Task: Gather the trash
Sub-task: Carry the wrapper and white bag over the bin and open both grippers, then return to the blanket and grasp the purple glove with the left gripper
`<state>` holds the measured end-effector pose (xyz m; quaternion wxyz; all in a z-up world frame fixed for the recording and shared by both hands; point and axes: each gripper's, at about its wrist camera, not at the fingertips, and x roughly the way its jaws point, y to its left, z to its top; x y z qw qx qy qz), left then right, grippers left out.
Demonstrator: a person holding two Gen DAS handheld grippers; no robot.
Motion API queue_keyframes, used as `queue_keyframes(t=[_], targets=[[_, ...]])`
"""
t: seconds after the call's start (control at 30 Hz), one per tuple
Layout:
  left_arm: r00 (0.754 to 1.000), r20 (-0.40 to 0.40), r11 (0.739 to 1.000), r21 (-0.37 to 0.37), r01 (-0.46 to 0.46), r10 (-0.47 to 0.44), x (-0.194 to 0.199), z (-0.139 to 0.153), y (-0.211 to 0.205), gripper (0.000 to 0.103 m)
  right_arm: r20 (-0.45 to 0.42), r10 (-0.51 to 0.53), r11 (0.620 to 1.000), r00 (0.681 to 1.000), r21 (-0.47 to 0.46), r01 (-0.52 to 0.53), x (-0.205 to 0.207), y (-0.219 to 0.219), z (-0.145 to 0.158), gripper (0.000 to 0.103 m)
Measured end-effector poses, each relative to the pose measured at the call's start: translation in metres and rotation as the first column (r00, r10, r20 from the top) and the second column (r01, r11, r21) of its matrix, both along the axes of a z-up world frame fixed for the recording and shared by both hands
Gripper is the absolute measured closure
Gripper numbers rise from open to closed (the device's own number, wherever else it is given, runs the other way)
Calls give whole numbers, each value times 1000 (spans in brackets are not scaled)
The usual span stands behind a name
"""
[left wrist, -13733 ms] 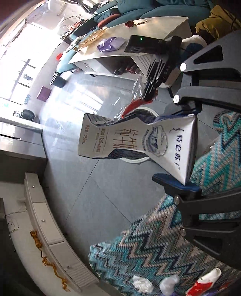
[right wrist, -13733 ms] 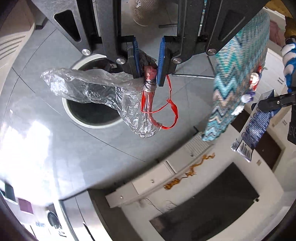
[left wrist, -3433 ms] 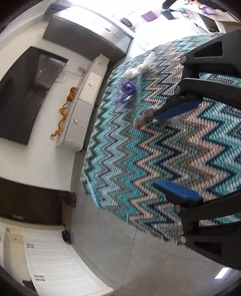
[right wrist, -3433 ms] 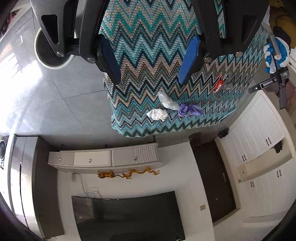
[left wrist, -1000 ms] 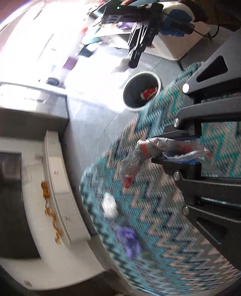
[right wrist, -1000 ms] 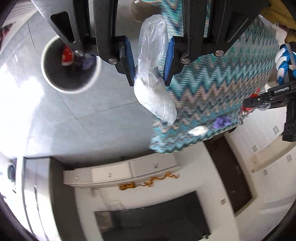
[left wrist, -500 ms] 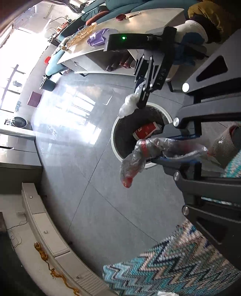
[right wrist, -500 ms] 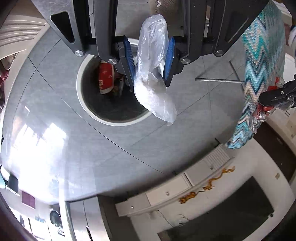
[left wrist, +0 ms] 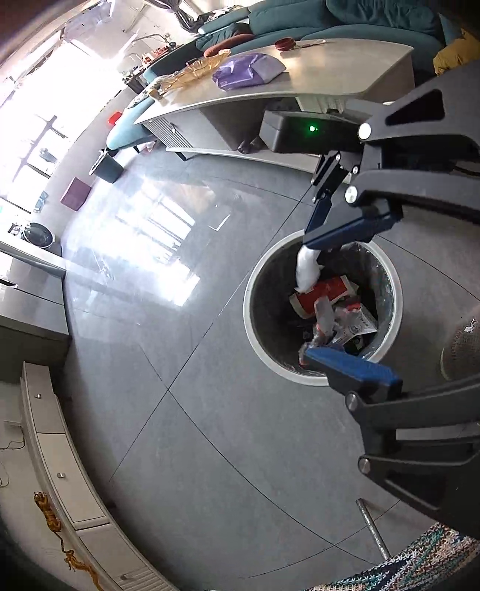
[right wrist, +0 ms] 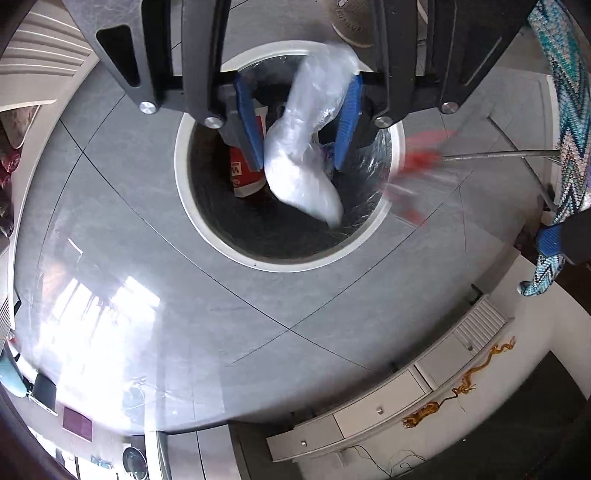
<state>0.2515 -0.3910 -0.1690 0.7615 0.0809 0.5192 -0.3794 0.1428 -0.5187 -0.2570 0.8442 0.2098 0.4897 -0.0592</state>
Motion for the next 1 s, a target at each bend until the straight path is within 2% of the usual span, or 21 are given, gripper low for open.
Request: queue_keyframes(t=[0.13, 0.3, 0.53, 0.7, 0.8, 0.93, 1.0], targets=[[999, 36, 1000, 0, 6, -6, -8, 12, 8, 50, 1, -5, 1000, 1000, -12, 5, -3, 2, 5, 50], [993, 118, 1000, -14, 3, -2, -28, 37, 31, 50, 38, -32, 999, 999, -1, 32, -15, 1, 22, 45], [961, 276, 999, -25, 24, -16, -74, 82, 77, 50, 138, -46, 999, 989, -3, 47, -47, 16, 70, 40], [939, 343, 1000, -27, -14, 22, -101, 112, 121, 50, 222, -37, 999, 974, -29, 44, -74, 40, 115, 33], [909, 411, 997, -43, -62, 74, -117, 132, 157, 50, 270, -17, 998, 963, -49, 31, -88, 58, 143, 29], [856, 489, 985, -67, -157, 169, -134, 155, 216, 47, 333, 24, 996, 943, -87, 6, -105, 85, 175, 20], [820, 526, 973, -82, -218, 228, -143, 165, 245, 43, 361, 45, 994, 932, -106, -8, -113, 101, 191, 15]])
